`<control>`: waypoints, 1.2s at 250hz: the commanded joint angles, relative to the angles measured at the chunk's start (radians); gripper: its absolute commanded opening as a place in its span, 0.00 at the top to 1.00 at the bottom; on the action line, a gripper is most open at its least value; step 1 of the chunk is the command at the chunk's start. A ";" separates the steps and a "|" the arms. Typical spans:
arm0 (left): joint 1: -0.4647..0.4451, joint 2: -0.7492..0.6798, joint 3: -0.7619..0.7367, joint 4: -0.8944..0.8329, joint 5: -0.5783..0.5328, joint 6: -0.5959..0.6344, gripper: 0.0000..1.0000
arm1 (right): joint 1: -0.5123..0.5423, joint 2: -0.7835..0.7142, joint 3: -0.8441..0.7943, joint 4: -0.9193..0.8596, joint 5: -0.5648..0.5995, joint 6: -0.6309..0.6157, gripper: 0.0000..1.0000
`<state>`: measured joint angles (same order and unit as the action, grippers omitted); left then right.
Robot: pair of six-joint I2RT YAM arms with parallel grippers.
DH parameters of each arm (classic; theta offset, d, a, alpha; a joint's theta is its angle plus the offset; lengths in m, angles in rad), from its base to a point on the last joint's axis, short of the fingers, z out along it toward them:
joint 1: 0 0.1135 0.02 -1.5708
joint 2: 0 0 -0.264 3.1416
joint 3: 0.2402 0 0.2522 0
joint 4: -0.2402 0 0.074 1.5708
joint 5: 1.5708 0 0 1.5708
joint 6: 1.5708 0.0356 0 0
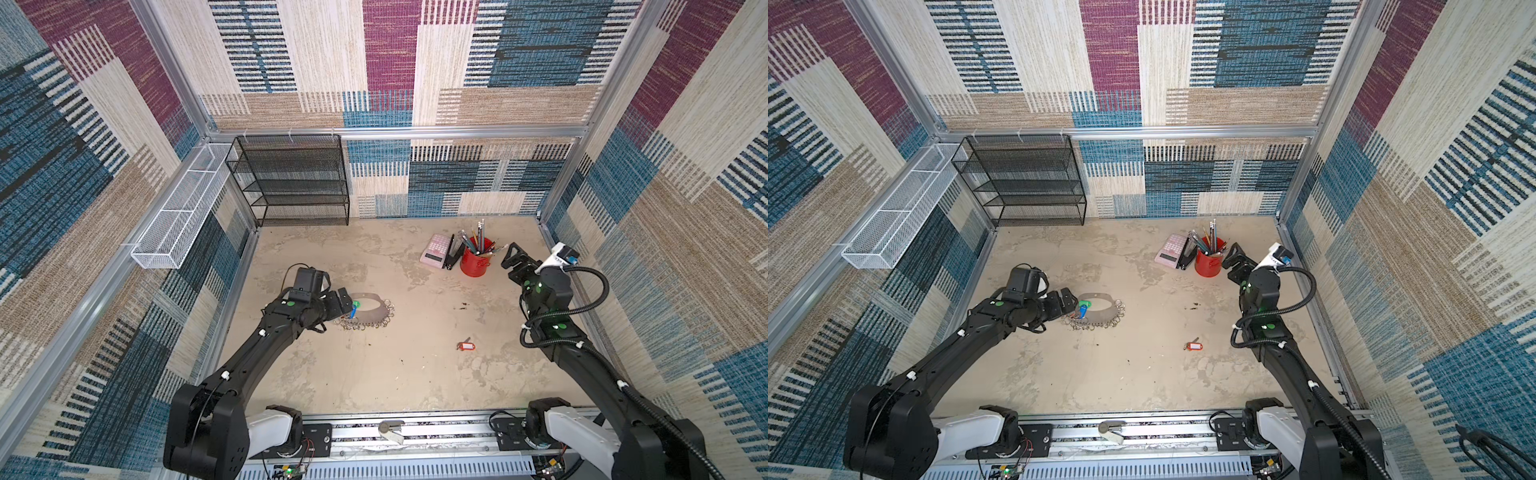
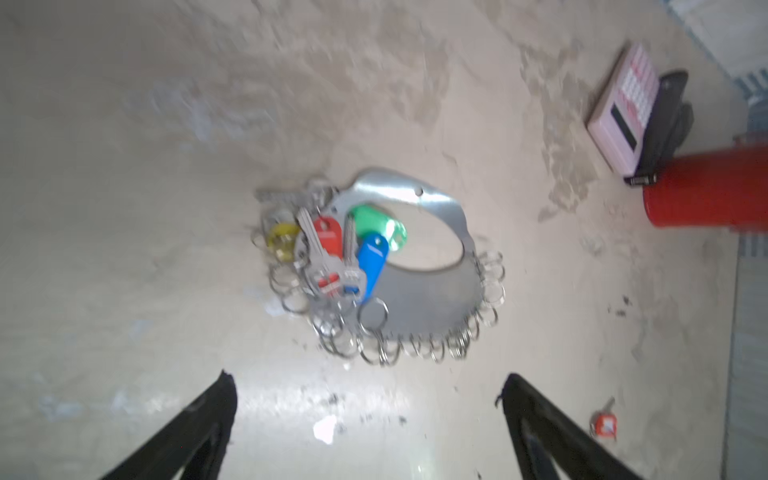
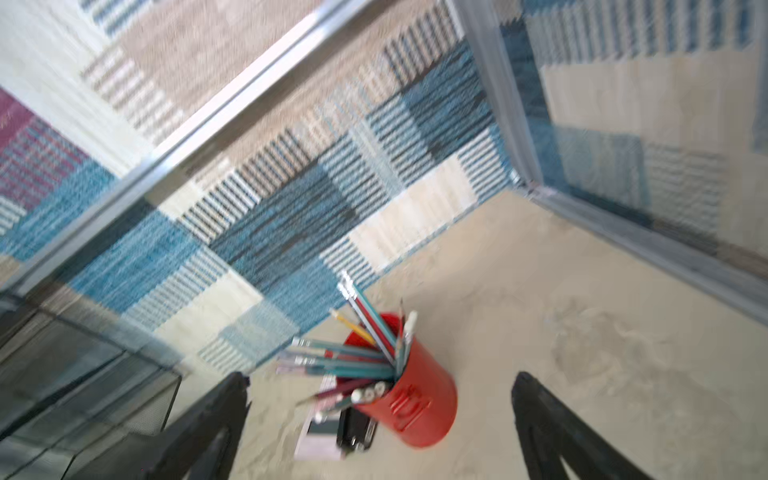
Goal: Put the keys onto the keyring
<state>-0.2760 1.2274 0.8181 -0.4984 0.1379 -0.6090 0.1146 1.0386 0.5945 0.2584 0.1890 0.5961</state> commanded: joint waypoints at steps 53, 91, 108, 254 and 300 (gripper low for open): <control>-0.133 0.044 0.003 -0.087 0.026 -0.171 0.42 | 0.080 0.024 0.001 -0.188 -0.436 0.086 0.00; -0.186 0.171 0.112 -0.030 -0.018 -0.171 0.52 | 0.144 0.074 0.005 -0.213 -0.413 0.027 0.00; -0.196 0.254 0.196 -0.051 -0.008 -0.148 0.56 | 0.155 0.101 -0.018 -0.179 -0.456 0.030 0.00; -0.169 0.409 0.342 -0.165 0.114 0.030 0.55 | 0.317 0.297 -0.024 -0.123 -0.494 -0.021 0.06; -0.199 0.573 0.529 -0.244 0.102 0.151 0.60 | 0.318 0.341 -0.014 -0.071 -0.543 -0.015 0.11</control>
<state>-0.4614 1.7100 1.2472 -0.6796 0.2390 -0.5747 0.4309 1.3659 0.5758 0.1169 -0.3107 0.5884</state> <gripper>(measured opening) 0.409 0.903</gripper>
